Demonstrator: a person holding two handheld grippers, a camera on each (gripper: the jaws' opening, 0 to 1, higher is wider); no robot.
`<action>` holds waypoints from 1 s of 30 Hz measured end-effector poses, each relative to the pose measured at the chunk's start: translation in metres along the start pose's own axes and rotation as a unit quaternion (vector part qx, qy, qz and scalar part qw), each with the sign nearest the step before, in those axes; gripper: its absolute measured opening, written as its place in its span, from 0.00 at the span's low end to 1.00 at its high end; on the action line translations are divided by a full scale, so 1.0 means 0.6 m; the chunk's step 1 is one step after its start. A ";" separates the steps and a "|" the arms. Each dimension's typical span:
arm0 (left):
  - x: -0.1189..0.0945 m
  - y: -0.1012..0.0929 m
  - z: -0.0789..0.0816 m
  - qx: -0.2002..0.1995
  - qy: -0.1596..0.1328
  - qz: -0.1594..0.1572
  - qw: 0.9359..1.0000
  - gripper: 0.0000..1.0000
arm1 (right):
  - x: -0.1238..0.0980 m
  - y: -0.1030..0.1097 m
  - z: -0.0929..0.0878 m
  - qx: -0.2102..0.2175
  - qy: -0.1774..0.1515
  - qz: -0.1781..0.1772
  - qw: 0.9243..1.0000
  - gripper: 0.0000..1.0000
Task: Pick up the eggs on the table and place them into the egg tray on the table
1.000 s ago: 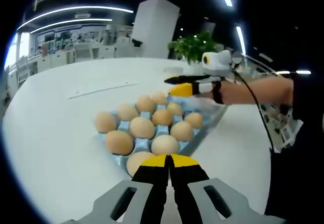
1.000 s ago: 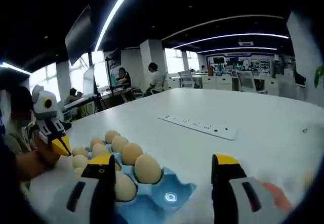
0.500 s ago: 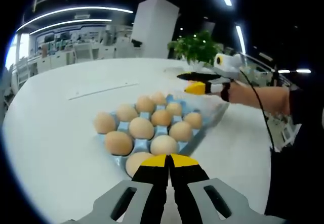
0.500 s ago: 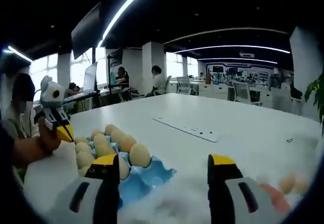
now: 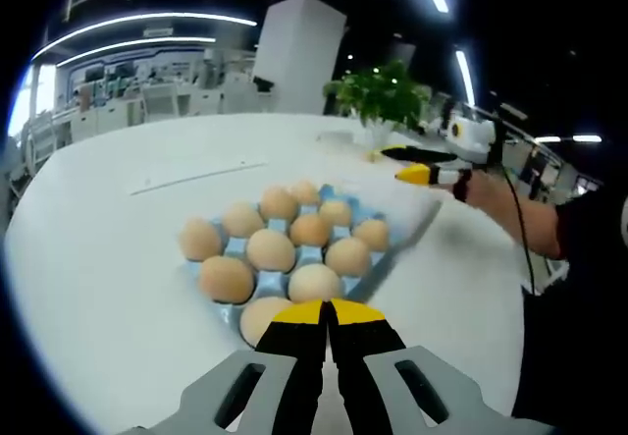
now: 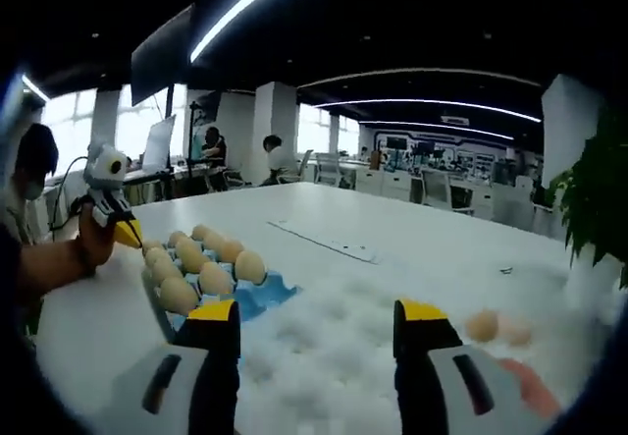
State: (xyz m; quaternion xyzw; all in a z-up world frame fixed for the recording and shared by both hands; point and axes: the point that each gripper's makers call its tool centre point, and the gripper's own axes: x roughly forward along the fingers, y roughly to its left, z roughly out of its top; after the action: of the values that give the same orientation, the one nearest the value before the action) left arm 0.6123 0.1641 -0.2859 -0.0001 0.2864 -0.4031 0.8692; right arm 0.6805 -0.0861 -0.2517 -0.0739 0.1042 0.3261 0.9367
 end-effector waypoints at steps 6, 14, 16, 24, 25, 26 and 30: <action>0.000 -0.003 -0.001 0.003 0.000 0.003 1.000 0.01 | -0.045 -0.030 -0.007 -0.008 -0.001 -0.028 1.000 0.64; 0.001 -0.002 -0.001 0.002 0.002 0.003 1.000 0.01 | -0.091 -0.071 -0.013 -0.012 0.013 -0.060 0.998 0.61; 0.001 -0.002 0.000 0.005 0.002 0.006 1.000 0.01 | -0.116 -0.093 -0.024 -0.009 0.023 -0.080 0.996 0.59; 0.001 0.002 0.000 0.003 0.003 0.009 1.000 0.01 | -0.157 -0.140 -0.052 -0.009 0.030 -0.121 0.992 0.55; 0.002 0.002 0.000 0.002 0.003 0.008 1.000 0.01 | -0.166 -0.153 -0.064 -0.017 0.038 -0.136 0.990 0.54; 0.002 0.002 0.000 0.003 0.003 0.008 1.000 0.01 | -0.168 -0.157 -0.072 -0.019 0.044 -0.140 0.989 0.54; 0.004 0.000 -0.001 0.006 0.006 0.009 1.000 0.01 | -0.177 -0.163 -0.082 -0.016 0.041 -0.147 0.988 0.48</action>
State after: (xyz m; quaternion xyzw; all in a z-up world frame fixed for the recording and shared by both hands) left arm 0.6132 0.1623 -0.2873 0.0098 0.2888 -0.3971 0.8711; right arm 0.6529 -0.2353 -0.2667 -0.1172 0.1251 0.1832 0.9680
